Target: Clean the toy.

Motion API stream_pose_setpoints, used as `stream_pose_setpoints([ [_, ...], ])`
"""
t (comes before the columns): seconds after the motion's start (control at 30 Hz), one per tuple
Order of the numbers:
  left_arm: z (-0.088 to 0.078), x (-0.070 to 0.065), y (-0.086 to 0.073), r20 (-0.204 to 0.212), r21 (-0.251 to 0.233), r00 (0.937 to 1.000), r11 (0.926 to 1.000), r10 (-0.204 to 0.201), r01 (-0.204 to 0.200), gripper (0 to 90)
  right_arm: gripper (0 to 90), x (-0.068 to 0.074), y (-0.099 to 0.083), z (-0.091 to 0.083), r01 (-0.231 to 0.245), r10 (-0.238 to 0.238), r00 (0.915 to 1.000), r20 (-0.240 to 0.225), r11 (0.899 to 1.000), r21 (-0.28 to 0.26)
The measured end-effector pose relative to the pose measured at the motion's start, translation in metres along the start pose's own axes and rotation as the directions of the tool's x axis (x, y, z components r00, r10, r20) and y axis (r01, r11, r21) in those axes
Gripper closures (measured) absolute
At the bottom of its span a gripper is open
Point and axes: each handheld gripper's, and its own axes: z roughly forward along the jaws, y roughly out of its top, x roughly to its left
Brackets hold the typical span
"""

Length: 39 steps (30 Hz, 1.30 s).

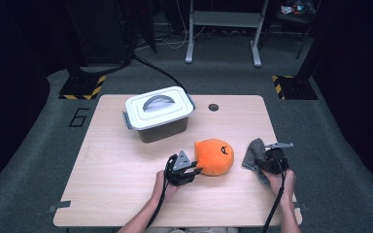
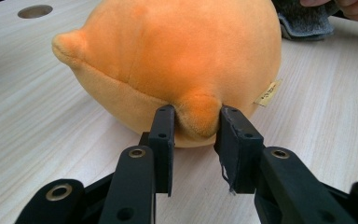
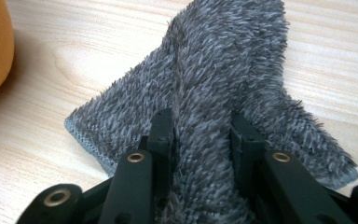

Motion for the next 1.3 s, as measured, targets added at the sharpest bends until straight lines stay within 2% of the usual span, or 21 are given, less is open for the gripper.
stream_pose_setpoints([
  [0.13,0.000,0.001,-0.003,0.003,-0.028,1.0000,0.9996,0.002,-0.001,67.9,67.9,-0.001,0.000,0.000,0.002,-0.002,1.0000,-0.006,1.000,-0.004],
  [0.23,0.000,0.001,-0.003,0.009,-0.028,0.9999,0.9996,0.010,-0.009,67.9,68.4,-0.001,-0.001,0.000,-0.013,0.013,0.9999,-0.005,1.000,-0.010],
  [0.27,0.000,0.001,-0.004,0.013,-0.028,0.9999,0.9996,0.010,-0.010,67.9,69.0,-0.002,-0.001,0.000,-0.005,0.005,1.0000,-0.007,1.000,-0.009],
  [0.37,0.000,0.003,-0.008,0.026,-0.042,0.9996,0.9991,-0.008,0.009,68.2,72.6,-0.002,-0.001,0.000,0.003,-0.003,1.0000,-0.008,1.000,-0.011],
  [0.5,0.001,0.007,-0.012,0.035,-0.060,0.9988,0.9975,-0.034,0.036,68.3,74.4,-0.003,-0.002,-0.001,-0.018,0.018,0.9997,-0.017,1.000,-0.020],
  [0.6,0.001,0.005,-0.013,0.034,-0.068,0.9994,0.9976,-0.007,0.010,68.3,75.0,-0.002,-0.002,-0.002,-0.022,0.021,0.9994,-0.026,1.000,-0.020],
  [0.7,0.002,0.004,-0.014,0.031,-0.078,0.9995,0.9969,-0.007,0.010,68.3,75.4,-0.002,-0.002,-0.004,-0.008,0.006,0.9992,-0.040,0.999,-0.032],
  [0.77,0.002,0.005,-0.014,0.031,-0.084,0.9995,0.9964,-0.006,0.009,68.3,75.5,0.001,-0.002,-0.006,-0.026,0.025,0.9986,-0.047,0.999,-0.025],
  [0.87,0.002,0.005,-0.015,0.031,-0.085,0.9995,0.9964,-0.002,0.005,68.2,75.6,0.001,0.000,-0.009,-0.001,-0.001,0.9985,-0.055,0.999,-0.042],
  [1.0,0.003,0.005,-0.016,0.032,-0.091,0.9995,0.9958,-0.008,0.011,68.1,75.6,0.007,0.007,-0.017,-0.005,0.001,0.9980,-0.063,0.998,-0.063],
  [1.1,0.003,0.006,-0.016,0.042,-0.090,0.9990,0.9958,-0.016,0.019,68.1,75.6,0.009,0.013,-0.024,0.014,-0.021,0.9968,-0.077,0.996,-0.087],
  [1.3,0.003,0.004,-0.016,0.035,-0.096,0.9993,0.9953,-0.011,0.014,68.1,75.4,0.019,0.027,-0.039,0.032,-0.044,0.9933,-0.107,0.993,-0.116],
])
